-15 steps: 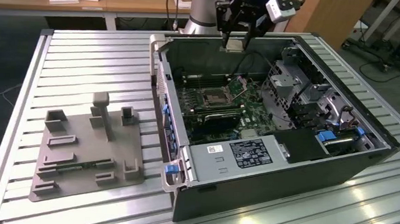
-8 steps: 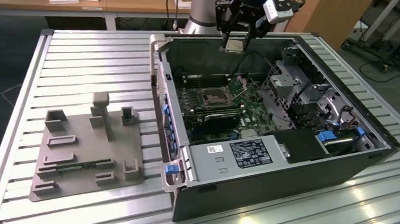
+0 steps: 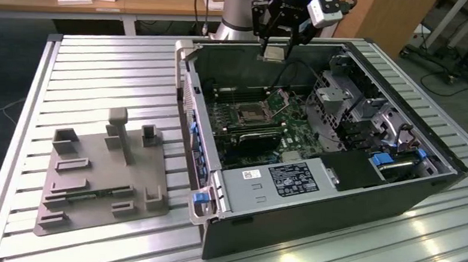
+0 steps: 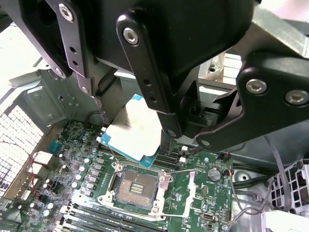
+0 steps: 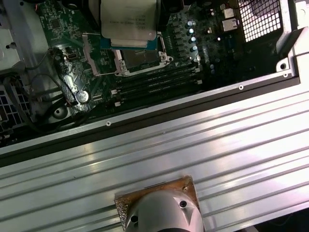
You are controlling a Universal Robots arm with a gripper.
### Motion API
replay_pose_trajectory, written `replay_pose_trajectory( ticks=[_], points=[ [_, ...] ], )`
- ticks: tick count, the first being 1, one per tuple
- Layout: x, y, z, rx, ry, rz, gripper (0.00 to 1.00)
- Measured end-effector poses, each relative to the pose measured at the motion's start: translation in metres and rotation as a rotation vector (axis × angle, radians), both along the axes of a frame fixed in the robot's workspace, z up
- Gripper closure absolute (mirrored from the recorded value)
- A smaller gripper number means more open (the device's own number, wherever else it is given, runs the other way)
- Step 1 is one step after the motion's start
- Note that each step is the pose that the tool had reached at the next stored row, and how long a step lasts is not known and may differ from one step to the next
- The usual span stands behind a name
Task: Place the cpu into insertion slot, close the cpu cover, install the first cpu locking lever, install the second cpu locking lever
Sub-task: 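Place the cpu into insertion slot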
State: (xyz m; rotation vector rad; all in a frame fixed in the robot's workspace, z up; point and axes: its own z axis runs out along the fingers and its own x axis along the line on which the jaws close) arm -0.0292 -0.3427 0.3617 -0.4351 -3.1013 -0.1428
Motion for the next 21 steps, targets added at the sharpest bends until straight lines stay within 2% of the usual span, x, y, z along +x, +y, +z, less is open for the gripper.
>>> replay_pose_trajectory(
  ticks=[8,21],
  points=[
    [0.0000,0.0000,-0.0001,0.0000,0.0000,-0.008,0.46],
    [-0.0001,0.0000,-0.0015,0.0000,0.0000,-0.194,0.46]
  ],
)
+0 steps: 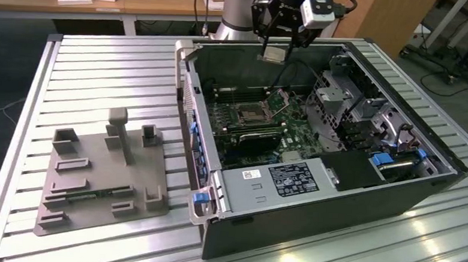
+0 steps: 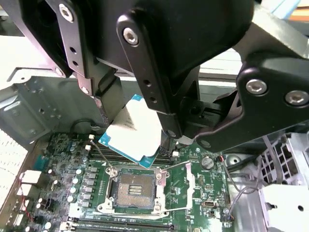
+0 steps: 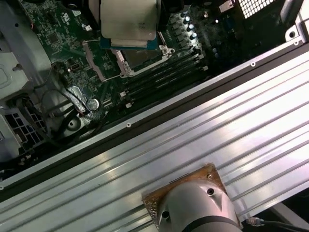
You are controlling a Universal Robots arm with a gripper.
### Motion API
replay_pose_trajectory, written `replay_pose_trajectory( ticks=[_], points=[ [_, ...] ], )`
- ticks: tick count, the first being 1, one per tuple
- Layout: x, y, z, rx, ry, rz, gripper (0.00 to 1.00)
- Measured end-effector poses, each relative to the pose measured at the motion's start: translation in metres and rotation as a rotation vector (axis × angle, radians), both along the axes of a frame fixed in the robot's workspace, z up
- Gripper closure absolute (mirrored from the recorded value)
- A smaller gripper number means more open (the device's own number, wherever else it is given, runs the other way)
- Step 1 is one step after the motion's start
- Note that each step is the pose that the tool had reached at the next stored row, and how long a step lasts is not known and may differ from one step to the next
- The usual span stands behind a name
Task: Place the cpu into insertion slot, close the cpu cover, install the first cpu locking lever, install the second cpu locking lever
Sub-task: 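Place the cpu into insertion slot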
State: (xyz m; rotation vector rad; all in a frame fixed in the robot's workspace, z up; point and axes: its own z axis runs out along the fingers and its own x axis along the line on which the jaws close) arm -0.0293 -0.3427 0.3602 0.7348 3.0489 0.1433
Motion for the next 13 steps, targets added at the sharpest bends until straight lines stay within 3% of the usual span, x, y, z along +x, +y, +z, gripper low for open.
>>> replay_pose_trajectory(
  ticks=[6,13],
  points=[
    [-0.0002,0.0000,-0.0004,0.0000,-0.0001,-0.042,0.46],
    [-0.0010,0.0000,-0.0008,-0.0001,0.0001,-0.132,0.46]
  ],
)
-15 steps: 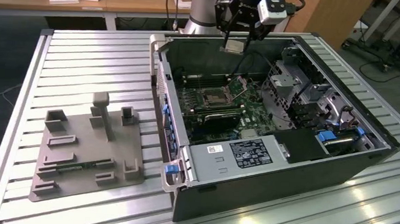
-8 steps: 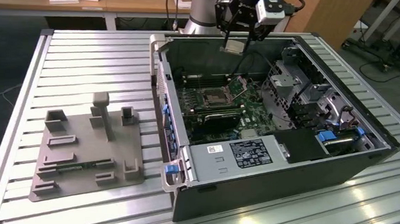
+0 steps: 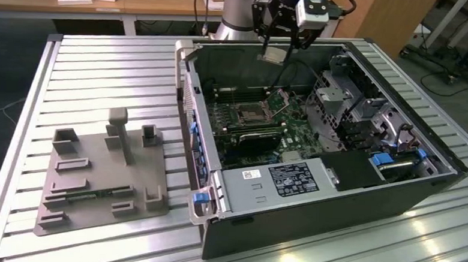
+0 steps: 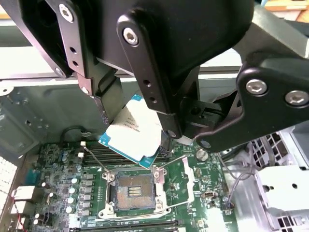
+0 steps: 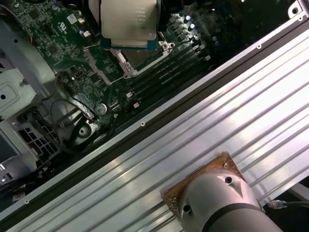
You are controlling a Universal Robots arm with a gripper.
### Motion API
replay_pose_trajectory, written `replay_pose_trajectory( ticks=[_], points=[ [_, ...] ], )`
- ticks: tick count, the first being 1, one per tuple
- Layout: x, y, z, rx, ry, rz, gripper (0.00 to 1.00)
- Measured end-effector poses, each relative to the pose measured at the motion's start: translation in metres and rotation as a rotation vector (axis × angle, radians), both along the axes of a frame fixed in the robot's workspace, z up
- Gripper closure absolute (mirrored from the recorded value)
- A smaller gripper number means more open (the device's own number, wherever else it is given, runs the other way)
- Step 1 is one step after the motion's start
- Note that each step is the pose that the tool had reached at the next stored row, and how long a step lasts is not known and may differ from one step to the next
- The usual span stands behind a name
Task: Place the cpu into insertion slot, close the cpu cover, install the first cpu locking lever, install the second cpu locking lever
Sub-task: 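Place the cpu into insertion slot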
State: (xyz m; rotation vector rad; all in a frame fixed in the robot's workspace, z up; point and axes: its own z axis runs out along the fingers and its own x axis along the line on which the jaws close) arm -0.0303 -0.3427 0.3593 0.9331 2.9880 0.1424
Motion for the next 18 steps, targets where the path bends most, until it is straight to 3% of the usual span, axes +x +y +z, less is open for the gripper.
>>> replay_pose_trajectory(
  ticks=[4,18],
  points=[
    [-0.0065,0.0001,-0.0002,0.0001,-0.0001,-0.003,0.46],
    [-0.0067,0.0000,-0.0002,0.0000,-0.0001,-0.005,0.46]
  ],
)
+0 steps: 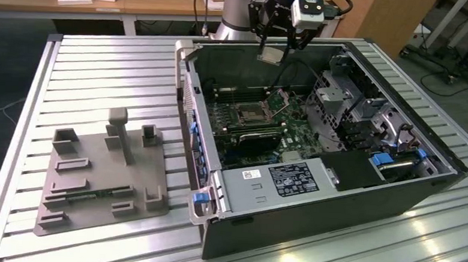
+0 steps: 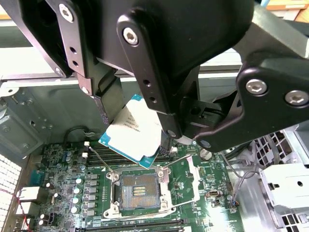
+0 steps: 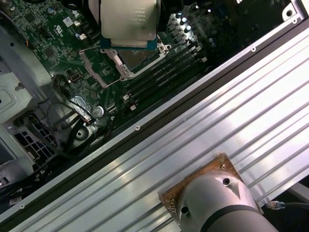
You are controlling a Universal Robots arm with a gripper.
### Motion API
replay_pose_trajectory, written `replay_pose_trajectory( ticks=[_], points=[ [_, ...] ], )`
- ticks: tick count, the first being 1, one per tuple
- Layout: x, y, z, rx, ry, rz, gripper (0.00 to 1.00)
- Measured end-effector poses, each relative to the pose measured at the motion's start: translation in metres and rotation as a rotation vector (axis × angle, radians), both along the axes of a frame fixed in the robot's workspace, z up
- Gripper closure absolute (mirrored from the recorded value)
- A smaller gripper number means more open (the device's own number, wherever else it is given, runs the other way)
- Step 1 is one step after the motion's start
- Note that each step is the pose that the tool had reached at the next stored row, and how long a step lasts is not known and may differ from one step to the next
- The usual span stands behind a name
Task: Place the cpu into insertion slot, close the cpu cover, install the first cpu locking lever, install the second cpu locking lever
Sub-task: 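Place the cpu into insertion slot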
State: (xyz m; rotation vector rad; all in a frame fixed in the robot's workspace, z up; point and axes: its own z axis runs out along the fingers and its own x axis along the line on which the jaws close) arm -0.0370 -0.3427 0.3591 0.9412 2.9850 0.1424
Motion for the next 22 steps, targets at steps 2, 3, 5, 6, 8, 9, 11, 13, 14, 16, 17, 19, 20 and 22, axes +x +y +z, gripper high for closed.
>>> replay_pose_trajectory(
  ticks=[2,3,5,6,8,9,11,13,14,16,17,19,20,22],
  points=[
    [-0.0002,0.0000,0.0000,0.0000,0.0001,-0.005,0.46],
    [-0.0003,0.0000,0.0000,0.0000,0.0000,-0.009,0.46],
    [-0.0006,0.0000,0.0000,0.0000,0.0000,-0.019,0.46],
    [-0.0006,0.0000,-0.0001,0.0001,0.0000,-0.025,0.46],
    [-0.0007,0.0000,-0.0001,0.0000,0.0000,-0.038,0.46],
    [-0.0009,0.0000,-0.0001,0.0001,0.0000,-0.047,0.46],
    [-0.0010,0.0000,-0.0002,0.0001,0.0000,-0.064,0.46],
    [-0.0013,0.0000,-0.0003,0.0000,0.0000,-0.081,0.46],
    [-0.0017,0.0000,-0.0003,0.0000,0.0001,-0.088,0.46],
    [-0.0025,0.0000,-0.0003,-0.0001,0.0001,-0.101,0.46],
    [-0.0028,0.0000,-0.0004,0.0000,0.0001,-0.107,0.46],
    [-0.0030,0.0000,-0.0005,0.0001,0.0000,-0.121,0.46],
    [-0.0031,0.0000,-0.0005,0.0001,0.0000,-0.130,0.46],
    [-0.0032,0.0000,-0.0006,0.0002,-0.0001,-0.149,0.46]
  ],
)
